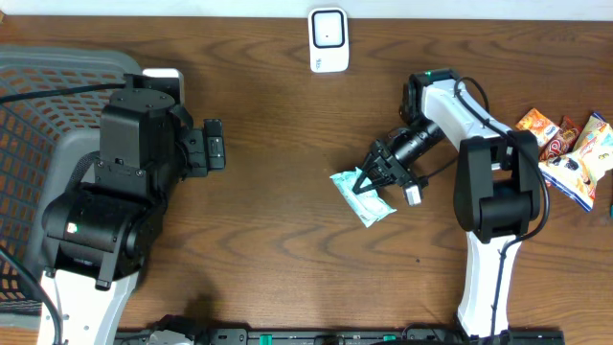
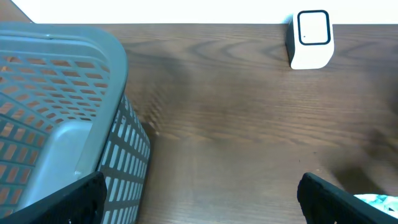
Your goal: Scan the item barcode
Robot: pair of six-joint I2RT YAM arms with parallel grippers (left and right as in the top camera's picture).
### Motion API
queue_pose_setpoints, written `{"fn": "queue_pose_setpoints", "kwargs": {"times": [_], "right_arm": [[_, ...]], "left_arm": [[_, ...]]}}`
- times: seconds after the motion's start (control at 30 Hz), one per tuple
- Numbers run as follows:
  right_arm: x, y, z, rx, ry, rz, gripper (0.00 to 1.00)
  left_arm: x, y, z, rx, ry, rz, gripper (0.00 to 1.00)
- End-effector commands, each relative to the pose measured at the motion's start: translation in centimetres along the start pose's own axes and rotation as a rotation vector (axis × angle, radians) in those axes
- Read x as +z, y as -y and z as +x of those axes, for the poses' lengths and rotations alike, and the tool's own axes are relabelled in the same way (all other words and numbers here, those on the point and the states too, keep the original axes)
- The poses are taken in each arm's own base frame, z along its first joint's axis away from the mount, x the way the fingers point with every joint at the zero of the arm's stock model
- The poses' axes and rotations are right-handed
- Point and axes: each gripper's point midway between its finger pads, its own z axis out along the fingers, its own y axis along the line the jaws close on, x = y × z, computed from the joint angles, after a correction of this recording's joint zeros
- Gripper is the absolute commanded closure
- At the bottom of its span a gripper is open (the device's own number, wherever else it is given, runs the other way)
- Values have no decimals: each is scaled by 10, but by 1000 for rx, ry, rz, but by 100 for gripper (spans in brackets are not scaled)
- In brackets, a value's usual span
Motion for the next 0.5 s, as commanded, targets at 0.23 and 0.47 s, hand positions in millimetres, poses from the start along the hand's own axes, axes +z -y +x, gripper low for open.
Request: {"fn": "queue_pose_setpoints", "kwargs": {"times": [0.23, 0.47], "right_arm": [[-30, -3, 6, -537, -121, -80, 98], [-45, 19, 16, -862, -67, -152, 98]], "left_arm": [[0, -3, 0, -2, 2, -12, 2], [0, -3, 0, -2, 2, -12, 2]]}}
